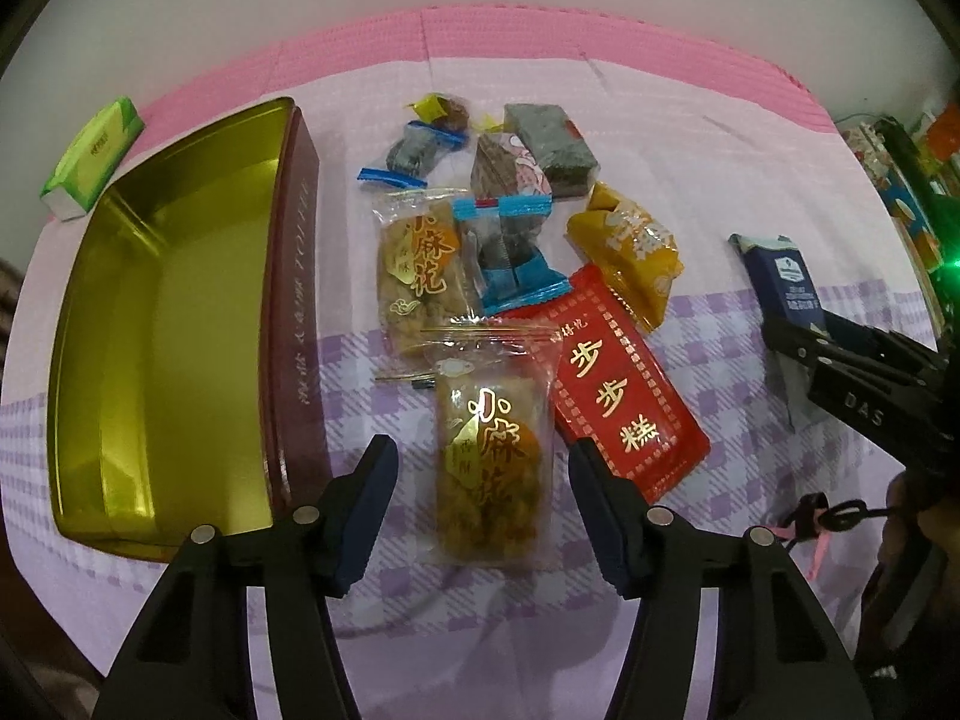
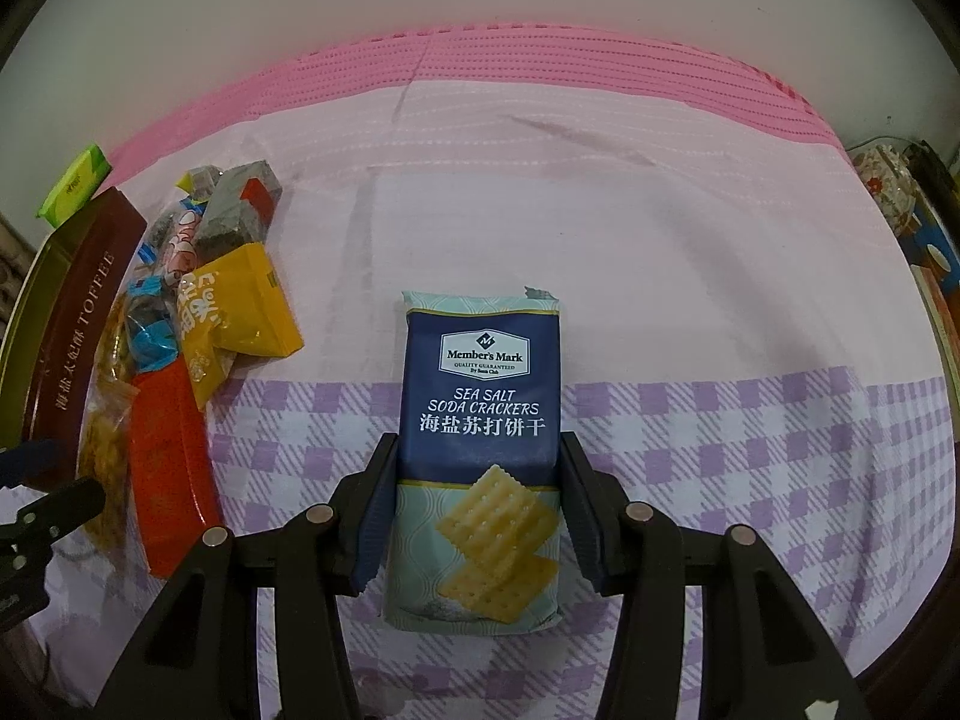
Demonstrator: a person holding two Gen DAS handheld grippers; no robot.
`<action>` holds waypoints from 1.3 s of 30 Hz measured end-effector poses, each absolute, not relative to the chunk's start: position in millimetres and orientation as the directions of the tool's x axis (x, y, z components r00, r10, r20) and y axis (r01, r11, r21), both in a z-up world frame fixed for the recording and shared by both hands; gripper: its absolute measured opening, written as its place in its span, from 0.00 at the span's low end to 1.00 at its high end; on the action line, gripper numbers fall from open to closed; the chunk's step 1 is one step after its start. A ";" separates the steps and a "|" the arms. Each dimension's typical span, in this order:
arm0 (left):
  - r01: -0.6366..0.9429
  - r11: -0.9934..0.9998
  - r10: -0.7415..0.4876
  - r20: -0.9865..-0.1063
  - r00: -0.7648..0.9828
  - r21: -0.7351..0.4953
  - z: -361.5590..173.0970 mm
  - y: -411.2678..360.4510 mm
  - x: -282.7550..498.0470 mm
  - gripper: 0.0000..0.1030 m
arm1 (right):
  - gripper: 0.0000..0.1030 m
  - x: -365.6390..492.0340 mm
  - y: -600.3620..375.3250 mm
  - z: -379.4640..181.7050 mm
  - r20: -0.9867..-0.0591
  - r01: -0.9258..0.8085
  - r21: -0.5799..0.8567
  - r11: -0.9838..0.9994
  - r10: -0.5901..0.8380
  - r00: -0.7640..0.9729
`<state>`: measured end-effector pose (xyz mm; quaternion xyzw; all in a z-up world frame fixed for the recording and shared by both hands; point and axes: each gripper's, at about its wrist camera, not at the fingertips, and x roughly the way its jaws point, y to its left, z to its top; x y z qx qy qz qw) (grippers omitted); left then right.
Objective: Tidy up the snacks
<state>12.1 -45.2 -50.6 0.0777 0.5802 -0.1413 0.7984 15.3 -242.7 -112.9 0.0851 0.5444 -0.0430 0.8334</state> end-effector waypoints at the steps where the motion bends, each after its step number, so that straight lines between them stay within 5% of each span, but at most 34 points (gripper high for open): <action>1: 0.313 0.949 -0.130 -0.949 0.288 -0.036 -52.1 -46.1 13.9 0.58 | 0.46 16.7 -243.4 -113.4 -0.915 0.164 0.096 0.982 0.022 0.404; 17: 0.289 0.957 -0.084 -0.955 0.285 0.002 -69.9 -51.7 28.4 0.49 | 0.48 16.4 -242.3 -111.6 -0.915 0.164 0.093 0.982 0.020 0.404; 24: 0.290 0.957 -0.085 -0.952 0.293 0.003 -70.7 -49.4 30.1 0.37 | 0.48 15.9 -242.0 -111.3 -0.915 0.164 0.092 0.982 0.019 0.403; 39: 0.305 0.951 -0.140 -0.940 0.310 -0.041 -41.0 -43.0 17.1 0.37 | 0.49 18.7 -241.4 -112.6 -0.917 0.158 0.081 0.984 0.011 0.398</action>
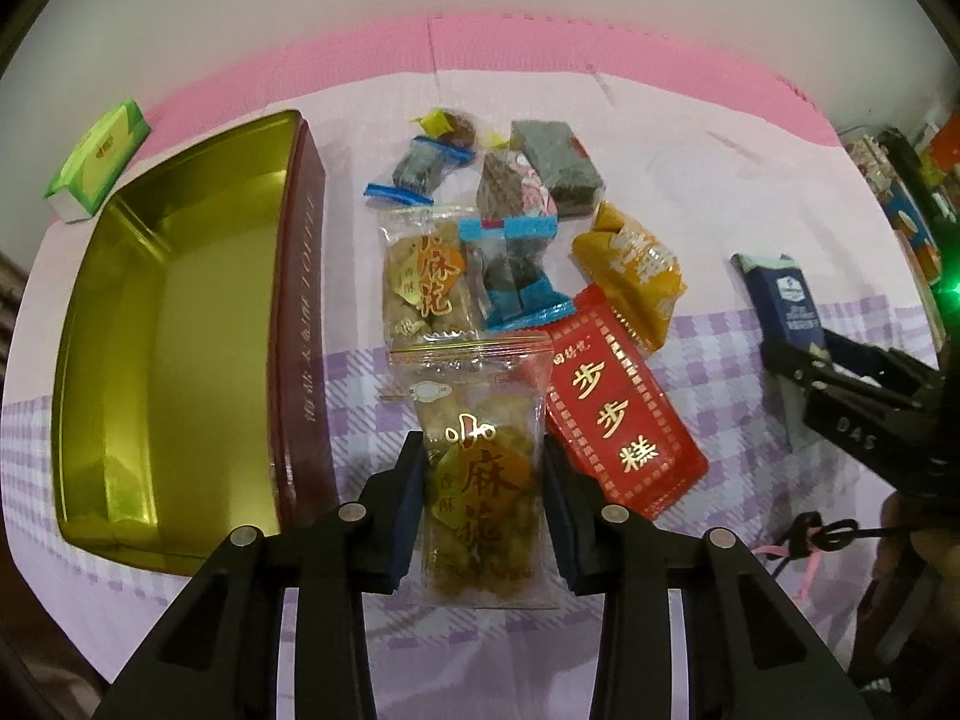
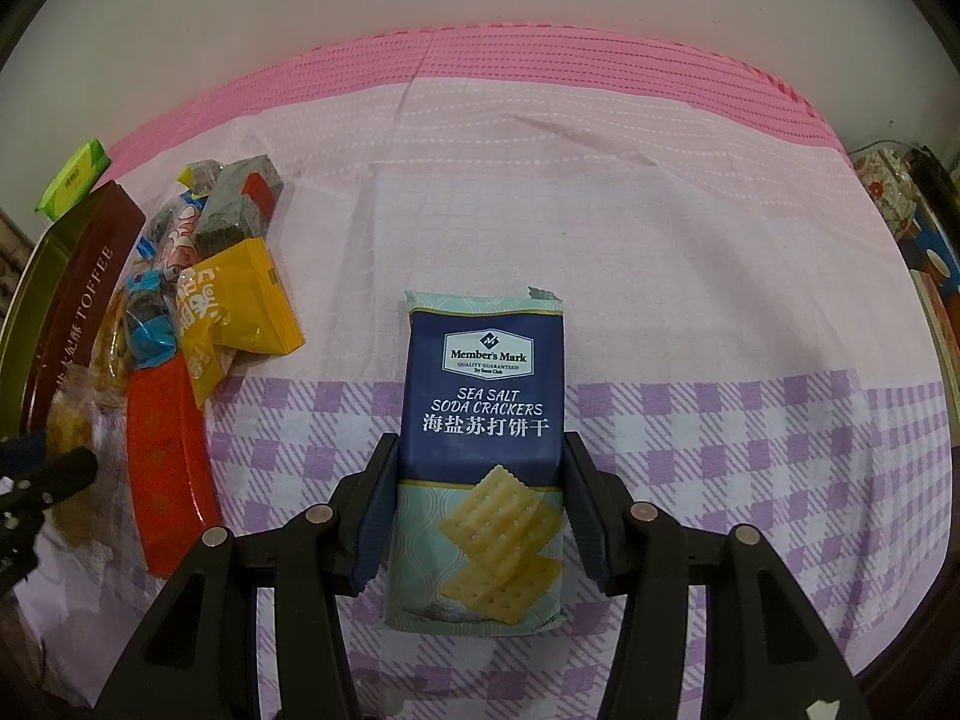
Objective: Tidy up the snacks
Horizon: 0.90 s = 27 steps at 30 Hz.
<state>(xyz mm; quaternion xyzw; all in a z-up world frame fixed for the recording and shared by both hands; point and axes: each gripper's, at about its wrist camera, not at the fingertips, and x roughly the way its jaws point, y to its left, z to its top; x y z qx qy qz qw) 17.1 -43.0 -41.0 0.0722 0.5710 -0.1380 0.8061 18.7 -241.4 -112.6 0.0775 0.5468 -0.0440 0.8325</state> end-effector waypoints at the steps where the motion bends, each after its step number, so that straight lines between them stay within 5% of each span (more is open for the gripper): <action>1: 0.303 0.952 -0.143 -0.938 0.315 -0.043 -36.7 -40.4 16.2 0.37 | 0.49 18.9 -241.1 -112.9 -0.918 0.158 0.079 0.984 0.010 0.398; 12: 0.217 0.976 -0.091 -0.917 0.388 -0.005 -4.8 9.5 41.5 0.37 | 0.49 26.4 -237.3 -115.5 -0.923 0.157 0.059 0.986 -0.006 0.384; 27: 0.077 0.992 0.068 -0.934 0.351 0.101 -37.5 100.1 65.9 0.37 | 0.49 32.1 -236.1 -116.1 -0.931 0.168 0.053 0.984 -0.012 0.365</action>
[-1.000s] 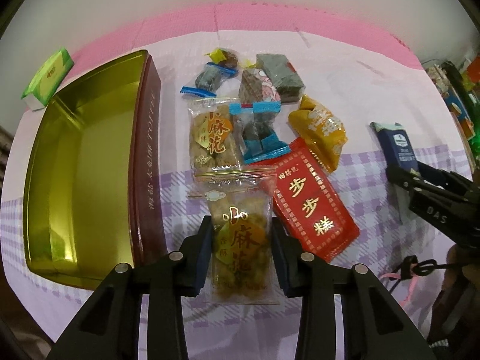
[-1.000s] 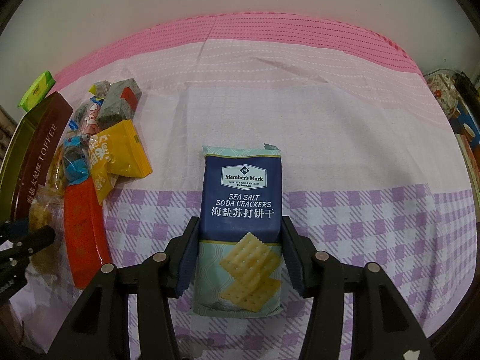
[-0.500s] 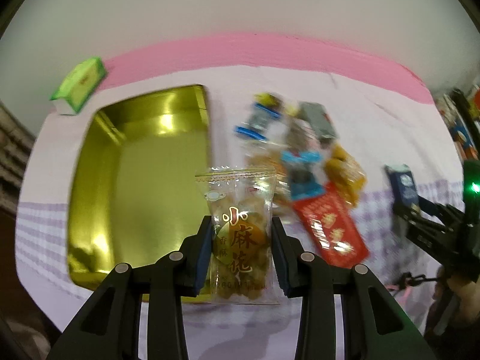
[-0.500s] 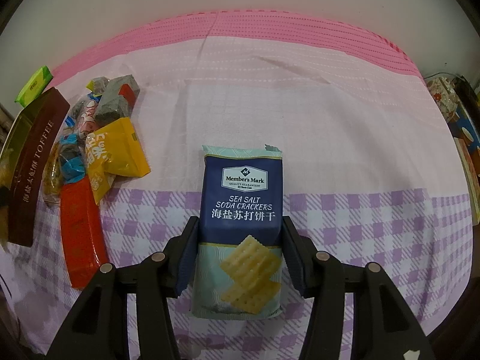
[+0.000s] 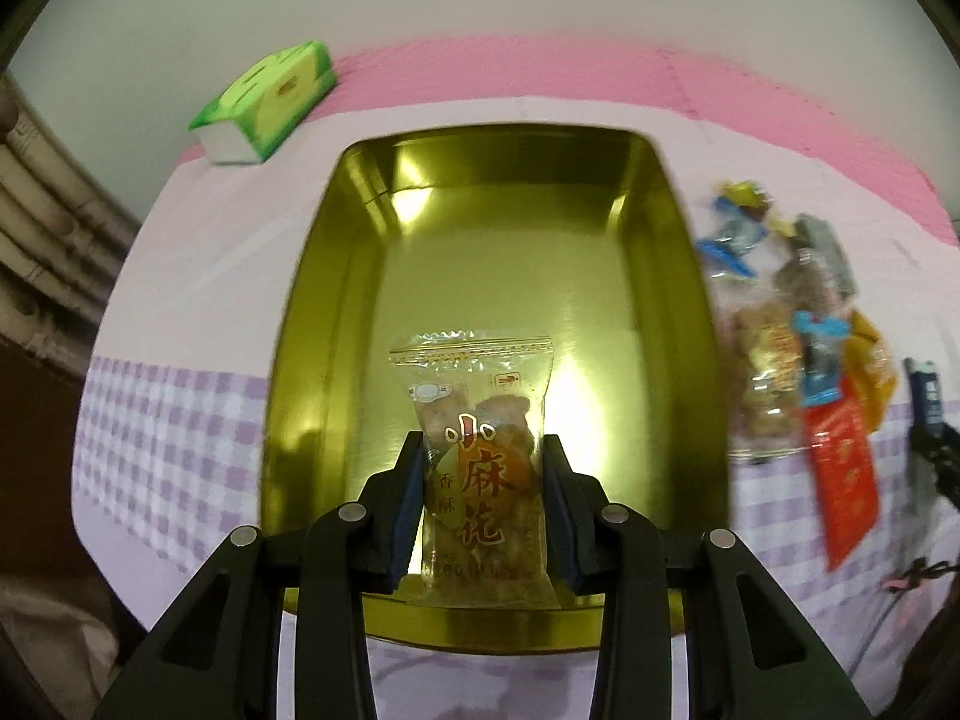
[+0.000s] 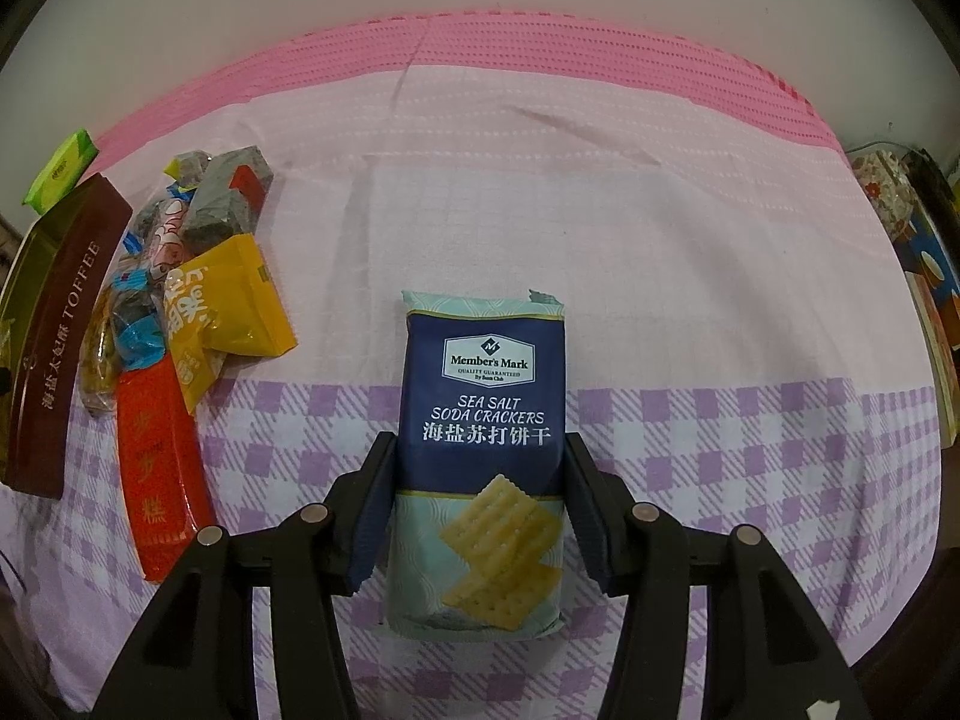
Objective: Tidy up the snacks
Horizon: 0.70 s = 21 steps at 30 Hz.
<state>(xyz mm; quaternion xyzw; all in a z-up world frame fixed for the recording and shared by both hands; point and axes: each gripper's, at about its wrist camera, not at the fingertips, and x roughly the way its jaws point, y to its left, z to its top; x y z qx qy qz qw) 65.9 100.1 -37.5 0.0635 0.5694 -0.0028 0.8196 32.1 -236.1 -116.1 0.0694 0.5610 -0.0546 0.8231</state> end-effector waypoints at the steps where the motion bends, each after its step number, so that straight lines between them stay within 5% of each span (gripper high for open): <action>1: 0.077 0.991 0.077 -0.936 0.345 0.110 -40.7 103.3 66.9 0.37 | 0.49 32.4 -236.4 -116.1 -0.932 0.169 0.053 0.984 -0.012 0.362; 21: 0.061 0.986 0.127 -0.943 0.309 0.153 -69.4 121.5 66.0 0.37 | 0.45 34.8 -236.3 -115.6 -0.938 0.187 0.049 0.981 -0.020 0.346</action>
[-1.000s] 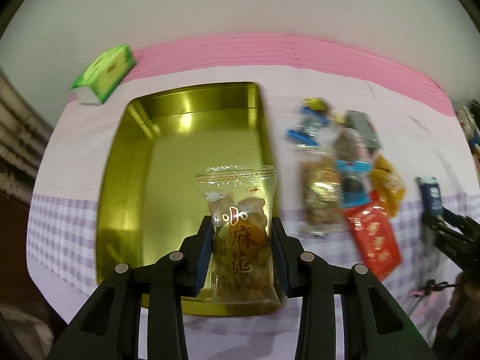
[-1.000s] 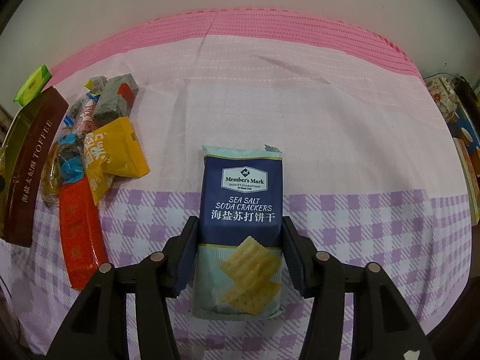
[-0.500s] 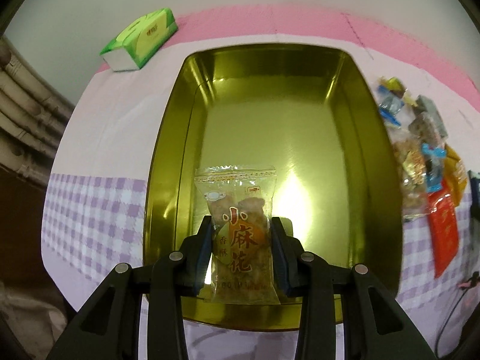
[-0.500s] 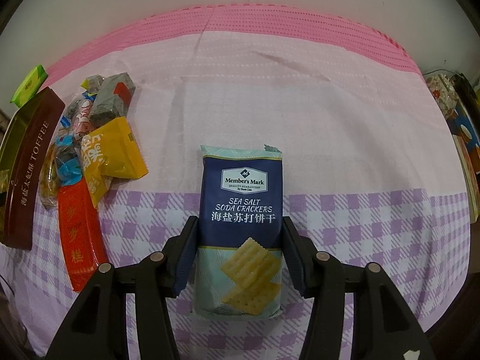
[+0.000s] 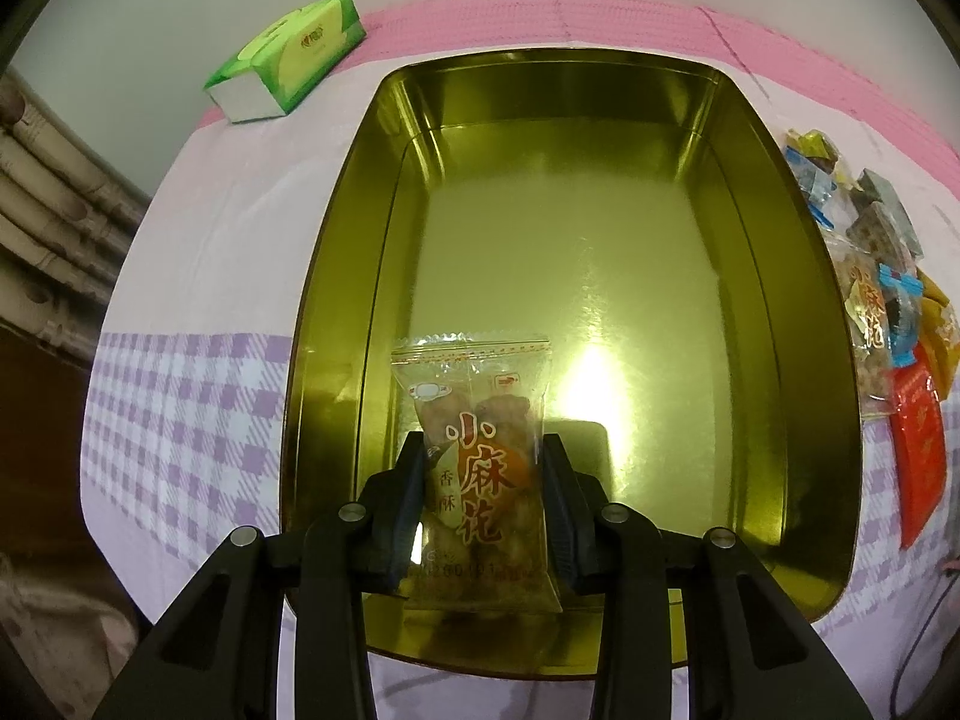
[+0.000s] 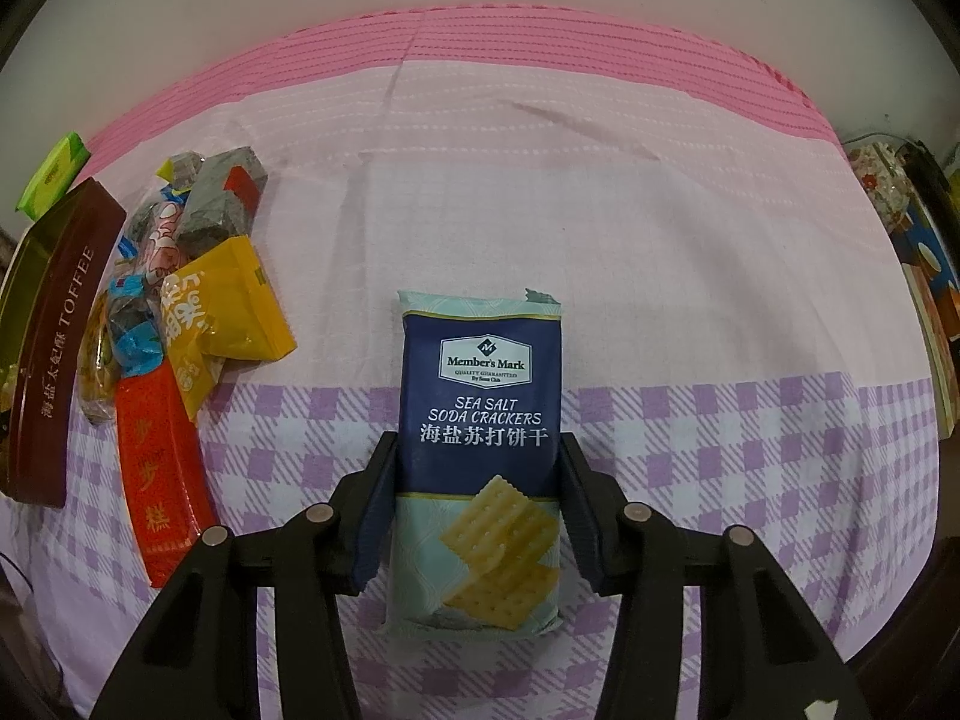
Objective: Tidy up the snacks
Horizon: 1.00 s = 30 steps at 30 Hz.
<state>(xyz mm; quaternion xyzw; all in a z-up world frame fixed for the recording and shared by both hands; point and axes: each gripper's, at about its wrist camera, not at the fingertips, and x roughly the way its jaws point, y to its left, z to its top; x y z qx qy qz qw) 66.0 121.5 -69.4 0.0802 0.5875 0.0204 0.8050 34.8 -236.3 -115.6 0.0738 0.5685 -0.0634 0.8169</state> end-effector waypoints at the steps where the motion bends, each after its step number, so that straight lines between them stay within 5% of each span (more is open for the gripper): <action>1: 0.060 0.986 0.128 -0.942 0.310 0.153 -69.6 122.1 66.0 0.37 | 0.45 34.8 -236.3 -115.6 -0.938 0.189 0.046 0.981 -0.023 0.345; 17: 0.043 0.997 0.041 -0.915 0.402 0.064 -42.5 129.9 56.4 0.45 | 0.45 25.8 -228.4 -77.8 -0.907 0.211 0.044 0.977 -0.050 0.419; 30: -0.124 0.992 0.087 -0.860 0.503 0.028 -4.1 184.9 38.7 0.52 | 0.45 60.0 -115.4 -35.5 -0.873 -0.034 0.155 0.987 0.153 0.464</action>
